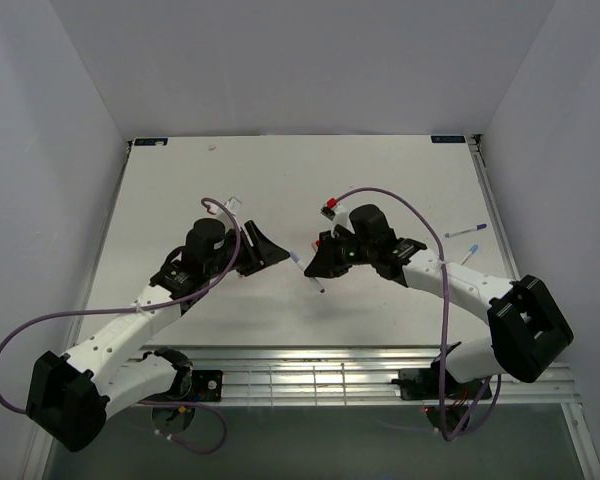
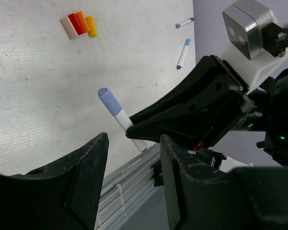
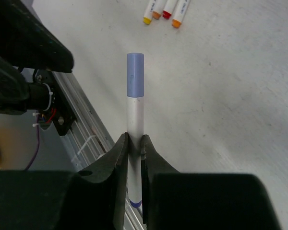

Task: Open the pen caps

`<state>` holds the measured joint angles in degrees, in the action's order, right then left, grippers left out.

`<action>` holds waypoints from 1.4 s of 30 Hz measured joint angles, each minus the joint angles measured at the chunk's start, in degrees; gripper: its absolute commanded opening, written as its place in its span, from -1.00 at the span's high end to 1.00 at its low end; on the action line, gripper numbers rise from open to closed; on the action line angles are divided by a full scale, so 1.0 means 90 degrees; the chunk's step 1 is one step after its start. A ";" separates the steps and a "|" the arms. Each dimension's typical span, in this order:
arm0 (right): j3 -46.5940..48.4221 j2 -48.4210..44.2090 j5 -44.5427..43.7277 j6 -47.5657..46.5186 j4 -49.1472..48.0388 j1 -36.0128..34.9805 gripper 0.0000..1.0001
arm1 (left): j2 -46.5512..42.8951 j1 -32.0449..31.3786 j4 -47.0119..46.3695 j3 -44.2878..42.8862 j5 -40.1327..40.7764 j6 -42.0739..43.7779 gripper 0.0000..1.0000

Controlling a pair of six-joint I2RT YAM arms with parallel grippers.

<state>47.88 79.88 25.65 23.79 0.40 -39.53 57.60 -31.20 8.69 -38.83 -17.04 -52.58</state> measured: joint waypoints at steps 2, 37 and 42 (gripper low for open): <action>0.0012 -0.0007 0.0002 0.0119 -0.0168 -0.0192 0.85 | 0.0063 0.0000 -0.0017 0.0015 -0.0005 -0.0056 -0.14; 0.0253 -0.0083 -0.0282 0.0454 -0.0542 -0.0974 0.52 | 0.0311 -0.0007 -0.0267 0.0175 0.0053 -0.0262 0.90; 0.0372 0.0027 -0.0141 0.0311 -0.0546 -0.0974 0.27 | 0.0323 -0.0007 -0.0265 0.0175 0.0034 -0.0214 1.00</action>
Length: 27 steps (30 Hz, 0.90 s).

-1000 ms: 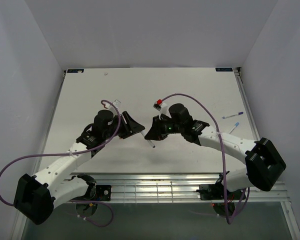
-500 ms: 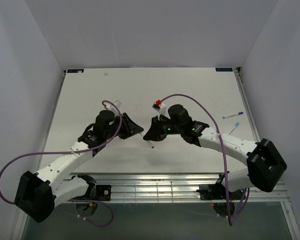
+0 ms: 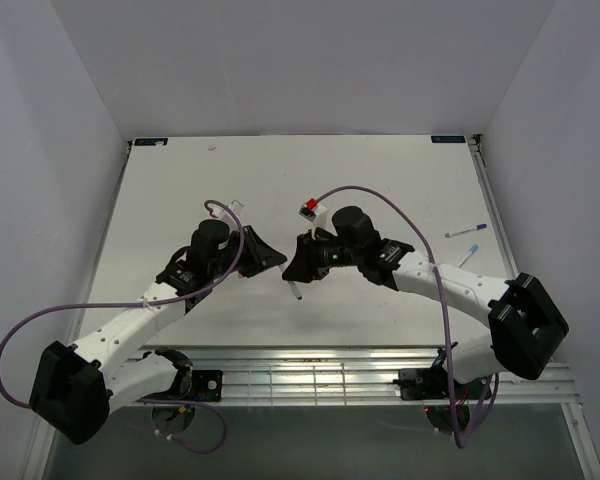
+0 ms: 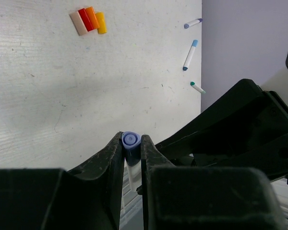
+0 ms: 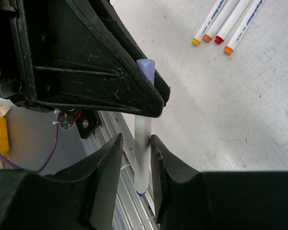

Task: Open the pen caps

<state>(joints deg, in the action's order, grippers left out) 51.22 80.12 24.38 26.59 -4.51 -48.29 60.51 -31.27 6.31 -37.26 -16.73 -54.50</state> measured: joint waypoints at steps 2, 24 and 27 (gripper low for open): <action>0.0100 0.0107 0.0078 -0.0029 -0.0005 0.0000 0.25 | 0.0002 0.0002 0.0017 0.0002 -0.0002 0.0002 1.00; 0.0622 0.0658 -0.2030 -0.0607 0.0670 -0.0818 0.85 | 0.0542 -0.0002 0.0680 -0.0483 0.0372 0.0056 1.00; 0.1197 0.0950 -0.3993 -0.0925 0.1421 -0.1460 0.85 | 0.0976 -0.0017 0.0957 -0.0886 0.0617 0.0107 1.00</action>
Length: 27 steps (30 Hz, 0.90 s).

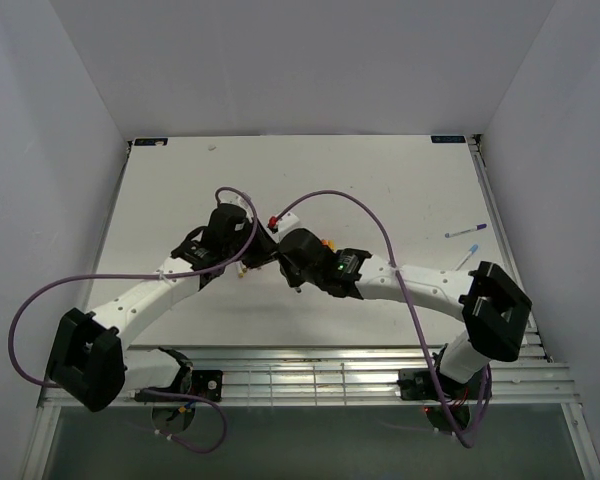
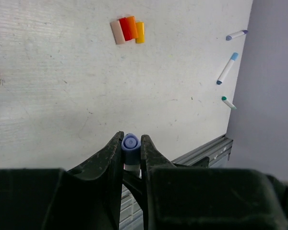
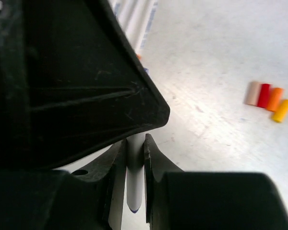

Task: Open the pen caps

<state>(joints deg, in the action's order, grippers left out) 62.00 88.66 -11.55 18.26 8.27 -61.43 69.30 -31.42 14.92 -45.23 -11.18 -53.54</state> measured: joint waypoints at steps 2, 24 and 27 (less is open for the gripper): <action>0.0311 0.0294 -0.1086 -0.0092 0.0316 -0.0279 0.85 | 0.0318 0.0002 0.0214 -0.0284 0.0126 0.0095 1.00; -0.2382 -0.0653 0.5804 0.1370 -0.3903 0.1413 0.85 | -0.0614 0.0459 -0.1195 0.0352 -0.0265 0.0413 1.00; -0.2460 -0.0520 0.6232 0.1768 -0.4347 0.1401 0.85 | -0.0597 0.0459 -0.1175 0.0350 -0.0102 0.0389 1.00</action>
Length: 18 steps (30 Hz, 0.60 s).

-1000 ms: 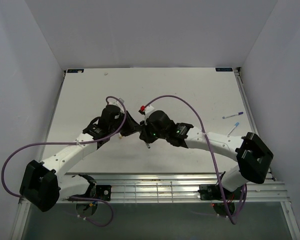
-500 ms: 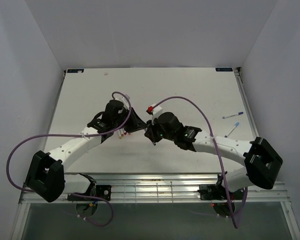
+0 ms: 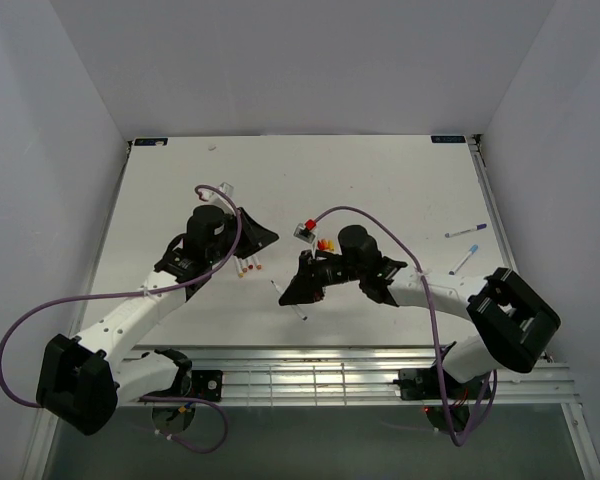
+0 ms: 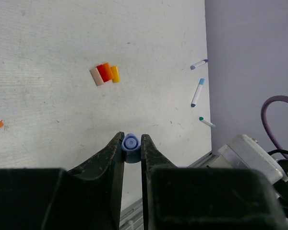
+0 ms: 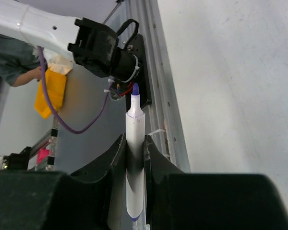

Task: Open the pen caps

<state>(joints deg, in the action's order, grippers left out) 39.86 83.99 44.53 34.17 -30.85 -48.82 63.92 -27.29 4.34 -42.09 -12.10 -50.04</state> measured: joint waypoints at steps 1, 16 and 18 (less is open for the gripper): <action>0.0015 -0.0019 -0.0080 -0.0051 0.0061 0.0005 0.85 | 0.0005 0.0000 0.0070 -0.0012 0.0075 0.0002 1.00; 0.1460 0.0204 -0.2365 -0.1222 0.3016 0.1421 0.85 | -0.1243 0.0051 0.1991 0.0627 0.2370 -0.0046 1.00; 0.1773 0.0702 -0.2368 -0.1219 0.2975 0.1384 0.85 | -0.1557 0.0051 0.2164 0.0843 0.2480 -0.0124 1.00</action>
<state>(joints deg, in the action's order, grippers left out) 55.81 90.30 23.22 23.20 -4.08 -36.36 49.91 -26.83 23.81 -34.50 10.22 -51.16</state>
